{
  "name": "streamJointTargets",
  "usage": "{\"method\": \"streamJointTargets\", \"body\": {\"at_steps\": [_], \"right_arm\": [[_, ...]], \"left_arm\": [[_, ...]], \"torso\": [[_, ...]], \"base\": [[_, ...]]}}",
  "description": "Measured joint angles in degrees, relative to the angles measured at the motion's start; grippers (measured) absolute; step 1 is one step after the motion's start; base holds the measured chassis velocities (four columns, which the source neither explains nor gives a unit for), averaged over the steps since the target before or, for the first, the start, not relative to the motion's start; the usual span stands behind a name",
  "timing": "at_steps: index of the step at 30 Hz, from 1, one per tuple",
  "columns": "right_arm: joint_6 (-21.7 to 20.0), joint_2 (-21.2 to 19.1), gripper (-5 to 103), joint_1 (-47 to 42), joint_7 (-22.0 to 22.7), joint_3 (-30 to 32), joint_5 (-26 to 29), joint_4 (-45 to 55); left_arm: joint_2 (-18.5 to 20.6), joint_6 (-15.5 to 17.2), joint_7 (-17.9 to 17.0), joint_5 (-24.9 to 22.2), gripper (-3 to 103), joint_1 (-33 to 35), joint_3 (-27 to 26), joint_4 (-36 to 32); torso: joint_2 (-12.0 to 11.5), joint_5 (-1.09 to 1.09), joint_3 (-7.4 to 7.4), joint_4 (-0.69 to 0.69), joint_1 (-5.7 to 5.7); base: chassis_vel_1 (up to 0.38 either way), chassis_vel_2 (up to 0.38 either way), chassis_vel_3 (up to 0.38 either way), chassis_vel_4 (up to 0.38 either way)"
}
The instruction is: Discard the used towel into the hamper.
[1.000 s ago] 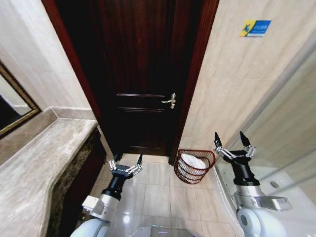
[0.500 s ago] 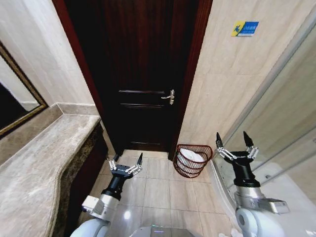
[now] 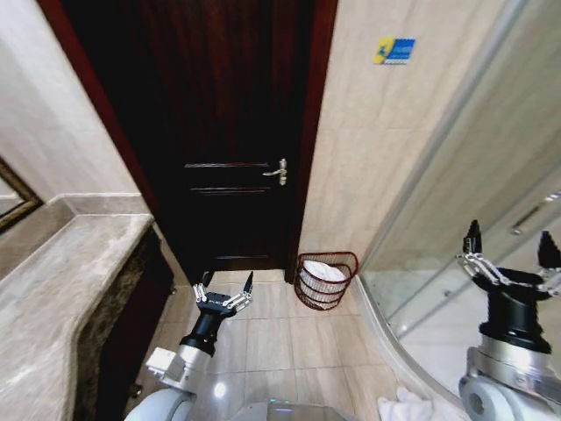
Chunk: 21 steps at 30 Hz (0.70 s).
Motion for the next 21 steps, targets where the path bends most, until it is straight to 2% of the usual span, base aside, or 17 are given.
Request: {"method": "streamJointTargets", "body": {"at_steps": [6, 9, 12, 18, 21], "right_arm": [[-0.6, -0.11, 100, 0.85, -0.76, -1.8, -1.2, 0.13], [-0.65, -0.08, 100, 1.73, 2.86, -3.05, -3.66, -1.26], [-0.86, 0.01, 100, 1.65, 3.88, -3.09, -3.84, -1.81], [-2.52, 0.42, 100, -0.21, 2.14, -3.3, -2.79, -2.43], [-3.57, 1.42, 100, -1.25, 2.33, -4.55, -4.65, -3.18]], "left_arm": [[0.0, 0.0, 0.0, 0.0, 100, 0.0, 0.0, 0.0], [0.0, 0.0, 0.0, 0.0, 100, 0.0, 0.0, 0.0], [0.0, 0.0, 0.0, 0.0, 100, 0.0, 0.0, 0.0], [0.0, 0.0, 0.0, 0.0, 100, 0.0, 0.0, 0.0], [0.0, 0.0, 0.0, 0.0, 100, 0.0, 0.0, 0.0]], "torso": [[0.0, -0.02, 0.0, 0.0, 0.01], [0.0, 0.0, 0.0, 0.0, 0.01], [0.0, 0.0, 0.0, -0.01, 0.01], [0.0, -0.01, 0.0, 0.0, 0.0], [0.0, -0.01, 0.0, -0.01, 0.0]], "base": [[-0.118, -0.084, -0.1, -0.125], [-0.117, -0.116, -0.128, -0.135], [-0.11, -0.132, -0.141, -0.134], [-0.121, -0.125, -0.13, -0.124], [-0.139, -0.134, -0.121, -0.117]]}}
